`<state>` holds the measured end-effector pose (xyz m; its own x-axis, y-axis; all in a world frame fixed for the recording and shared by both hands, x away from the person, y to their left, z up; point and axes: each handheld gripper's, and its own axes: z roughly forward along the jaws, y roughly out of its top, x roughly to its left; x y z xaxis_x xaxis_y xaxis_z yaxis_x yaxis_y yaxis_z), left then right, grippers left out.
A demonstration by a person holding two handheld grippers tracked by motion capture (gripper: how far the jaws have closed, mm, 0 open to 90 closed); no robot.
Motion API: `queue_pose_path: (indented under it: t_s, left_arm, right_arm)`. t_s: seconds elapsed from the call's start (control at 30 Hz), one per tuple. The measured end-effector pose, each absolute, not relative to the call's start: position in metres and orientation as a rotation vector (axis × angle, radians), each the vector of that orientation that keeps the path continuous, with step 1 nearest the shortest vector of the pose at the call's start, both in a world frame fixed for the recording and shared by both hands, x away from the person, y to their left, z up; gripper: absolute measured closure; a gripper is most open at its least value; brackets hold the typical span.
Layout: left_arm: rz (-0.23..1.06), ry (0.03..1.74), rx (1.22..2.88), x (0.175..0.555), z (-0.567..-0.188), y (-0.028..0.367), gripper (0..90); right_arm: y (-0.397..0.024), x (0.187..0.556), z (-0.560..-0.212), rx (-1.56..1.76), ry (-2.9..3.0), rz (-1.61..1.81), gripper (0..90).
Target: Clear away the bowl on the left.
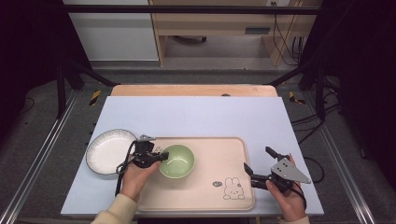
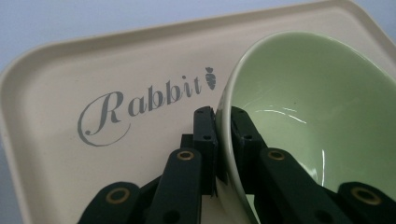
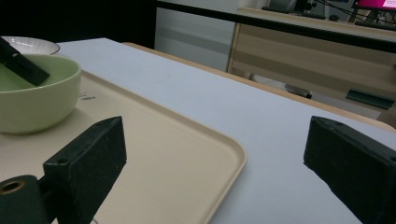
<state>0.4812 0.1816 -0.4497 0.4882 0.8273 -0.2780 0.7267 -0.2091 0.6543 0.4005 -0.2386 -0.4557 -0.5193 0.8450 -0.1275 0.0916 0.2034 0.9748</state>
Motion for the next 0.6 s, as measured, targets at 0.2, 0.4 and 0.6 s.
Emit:
queue_pose_path:
  t_s: [0.2,0.4,0.6]
  left_arm:
    - [0.181,1.274,1.981,0.4802,-0.4499,0.1816,82.8]
    - [0.195,1.263,1.991,0.4787,-0.4498,0.1813,82.6]
    - [0.212,1.253,1.999,0.4777,-0.4495,0.1808,82.3]
  right_arm:
    - [-0.2389,0.4005,-0.4556,0.878,1.784,1.376,5.8]
    - [-0.2387,0.4008,-0.4563,0.875,1.793,1.369,5.8]
    - [-0.2385,0.4006,-0.4559,0.876,1.789,1.372,5.8]
